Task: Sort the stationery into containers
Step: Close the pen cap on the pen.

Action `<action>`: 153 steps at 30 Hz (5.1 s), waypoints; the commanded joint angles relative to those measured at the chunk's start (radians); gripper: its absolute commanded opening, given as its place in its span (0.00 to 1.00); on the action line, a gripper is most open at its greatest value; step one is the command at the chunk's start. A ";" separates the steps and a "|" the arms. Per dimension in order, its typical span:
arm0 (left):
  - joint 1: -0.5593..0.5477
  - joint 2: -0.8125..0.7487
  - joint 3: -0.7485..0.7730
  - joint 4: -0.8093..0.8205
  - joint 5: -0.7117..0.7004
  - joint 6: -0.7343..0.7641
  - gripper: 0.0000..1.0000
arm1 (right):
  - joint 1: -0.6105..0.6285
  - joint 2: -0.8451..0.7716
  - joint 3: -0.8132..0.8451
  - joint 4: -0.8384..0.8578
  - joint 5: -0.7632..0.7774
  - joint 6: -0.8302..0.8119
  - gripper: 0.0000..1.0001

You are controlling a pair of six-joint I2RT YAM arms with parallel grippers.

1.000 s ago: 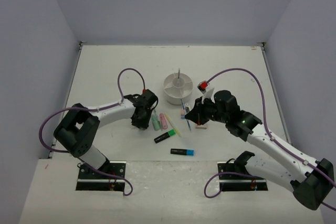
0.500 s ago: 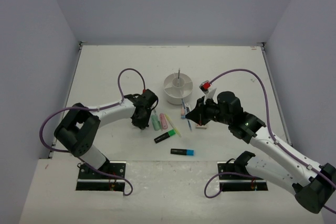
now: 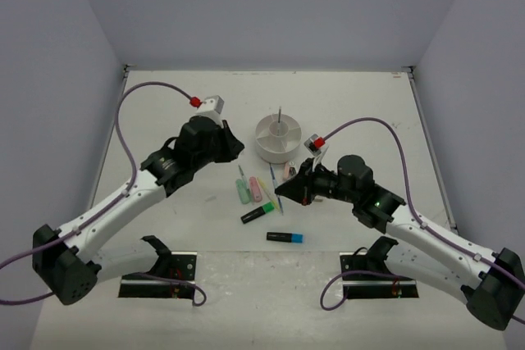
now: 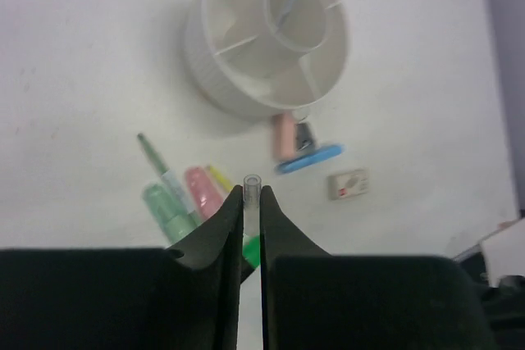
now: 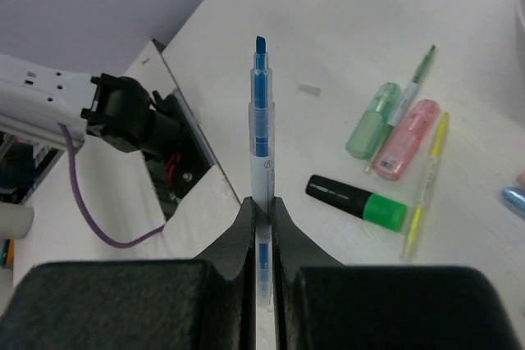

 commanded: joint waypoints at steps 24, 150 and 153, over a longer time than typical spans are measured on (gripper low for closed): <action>-0.001 -0.277 -0.244 0.706 0.322 -0.091 0.00 | 0.116 0.118 0.094 0.204 0.150 0.113 0.00; -0.012 -0.231 -0.242 0.665 0.735 0.070 0.00 | 0.003 0.222 0.589 0.234 -0.063 -0.149 0.00; -0.076 -0.241 -0.310 0.688 0.719 0.071 0.00 | -0.038 0.260 0.712 0.233 -0.081 -0.137 0.00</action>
